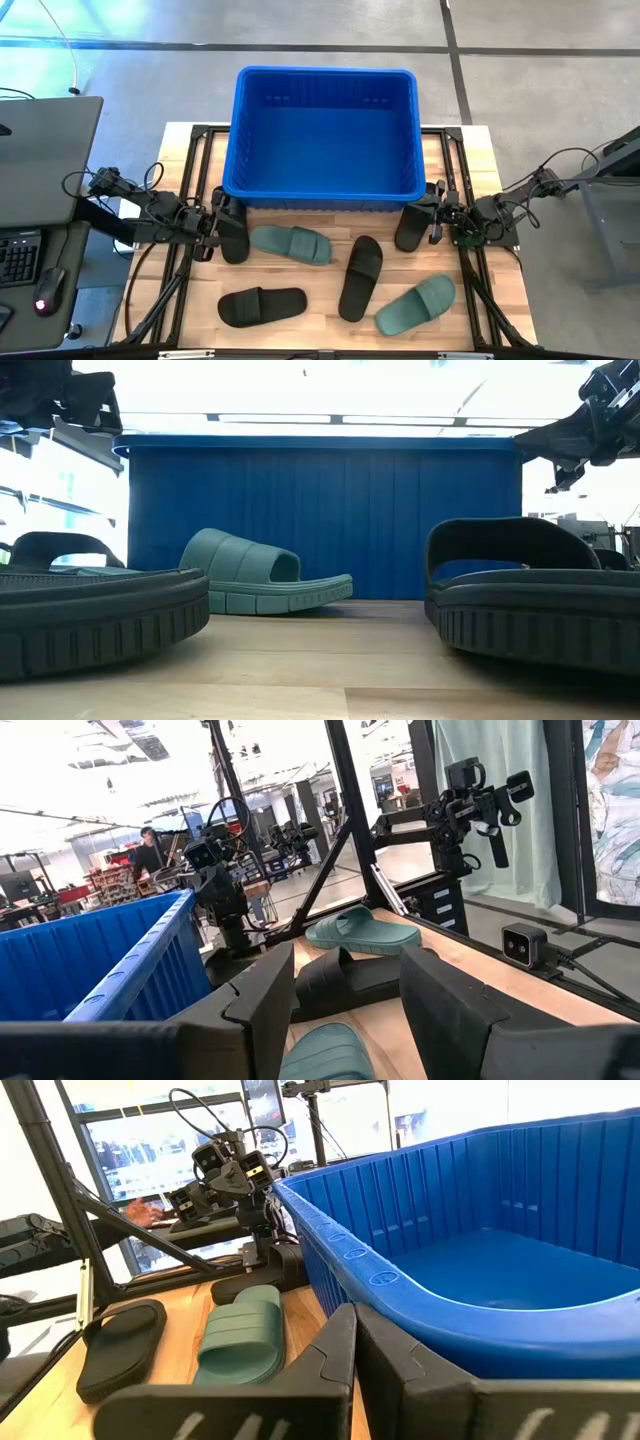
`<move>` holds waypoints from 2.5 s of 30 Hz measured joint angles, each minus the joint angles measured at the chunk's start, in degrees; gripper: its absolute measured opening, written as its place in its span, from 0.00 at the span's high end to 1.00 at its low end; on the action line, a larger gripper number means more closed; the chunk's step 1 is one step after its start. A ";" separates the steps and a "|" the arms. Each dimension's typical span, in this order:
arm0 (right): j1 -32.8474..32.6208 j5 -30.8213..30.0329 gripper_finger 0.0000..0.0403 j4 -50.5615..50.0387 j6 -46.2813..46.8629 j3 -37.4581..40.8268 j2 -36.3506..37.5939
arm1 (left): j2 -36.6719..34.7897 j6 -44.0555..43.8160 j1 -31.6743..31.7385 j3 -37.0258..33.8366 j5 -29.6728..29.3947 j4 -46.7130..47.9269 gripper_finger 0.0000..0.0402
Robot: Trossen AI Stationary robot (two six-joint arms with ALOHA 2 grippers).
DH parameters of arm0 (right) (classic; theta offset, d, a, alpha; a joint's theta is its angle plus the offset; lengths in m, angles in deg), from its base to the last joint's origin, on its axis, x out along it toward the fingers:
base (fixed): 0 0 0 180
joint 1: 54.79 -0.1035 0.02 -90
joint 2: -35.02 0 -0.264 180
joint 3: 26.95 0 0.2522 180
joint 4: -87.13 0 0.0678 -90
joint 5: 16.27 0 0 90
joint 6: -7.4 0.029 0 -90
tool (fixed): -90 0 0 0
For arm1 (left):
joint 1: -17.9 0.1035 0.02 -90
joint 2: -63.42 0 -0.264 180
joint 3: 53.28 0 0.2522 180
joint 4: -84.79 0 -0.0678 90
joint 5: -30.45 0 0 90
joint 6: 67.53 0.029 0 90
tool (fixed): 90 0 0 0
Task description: Pick and place slides into bin
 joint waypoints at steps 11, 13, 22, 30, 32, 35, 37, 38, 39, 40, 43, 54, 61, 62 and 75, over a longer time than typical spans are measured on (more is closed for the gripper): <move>0.00 0.01 1.00 -0.01 -0.01 0.01 0.00 | -0.01 0.00 -0.01 0.00 0.00 0.00 0.58; -0.01 0.01 1.00 -0.01 0.00 0.01 0.01 | 0.01 -0.02 0.01 -0.01 0.00 0.00 0.58; -0.02 0.00 1.00 -0.02 -0.01 0.00 -0.01 | 0.00 -0.02 -0.01 -0.02 0.00 0.00 0.58; -0.01 0.01 1.00 0.00 -0.01 0.01 0.00 | 0.01 -0.01 0.00 0.00 0.00 0.00 0.58; 0.00 0.02 1.00 0.00 -0.01 0.01 -0.01 | 0.00 0.00 -0.01 0.00 0.00 -0.08 0.58; -0.01 0.00 1.00 -0.01 -0.01 0.01 0.00 | 0.01 0.00 -0.01 -0.02 0.00 -0.15 0.58; 0.00 0.00 1.00 -0.02 0.00 0.01 0.00 | -0.01 -0.04 -0.01 0.00 0.06 -0.56 0.58; -0.02 0.00 1.00 -0.02 -0.01 0.01 -0.01 | -0.01 -0.44 0.00 -0.01 0.17 -0.70 0.58; -0.02 0.01 1.00 0.00 -0.01 0.01 0.00 | 0.00 -0.66 -0.01 -0.02 0.20 -0.77 0.58; 0.00 0.02 1.00 0.00 -0.01 -0.01 -0.01 | 0.01 -0.64 -0.01 0.00 0.21 -0.94 0.58; -0.01 0.00 1.00 -0.02 0.00 0.00 -0.01 | 0.01 -1.86 -0.01 -0.02 1.95 -3.42 0.58; 0.00 1.21 1.00 0.87 1.25 0.06 0.00 | 4.77 -0.63 -0.01 14.19 2.77 11.25 0.58; -0.44 24.63 1.00 6.76 0.69 0.10 -0.01 | 17.28 -0.50 -0.01 31.86 2.23 34.87 0.58; -0.62 26.31 1.00 9.05 -0.78 0.10 0.00 | 19.77 -0.48 -0.01 33.96 1.93 37.19 0.58; -2.42 45.62 1.00 22.78 -17.21 -2.73 -5.65 | 48.55 -3.93 -0.01 40.75 -0.26 48.51 0.58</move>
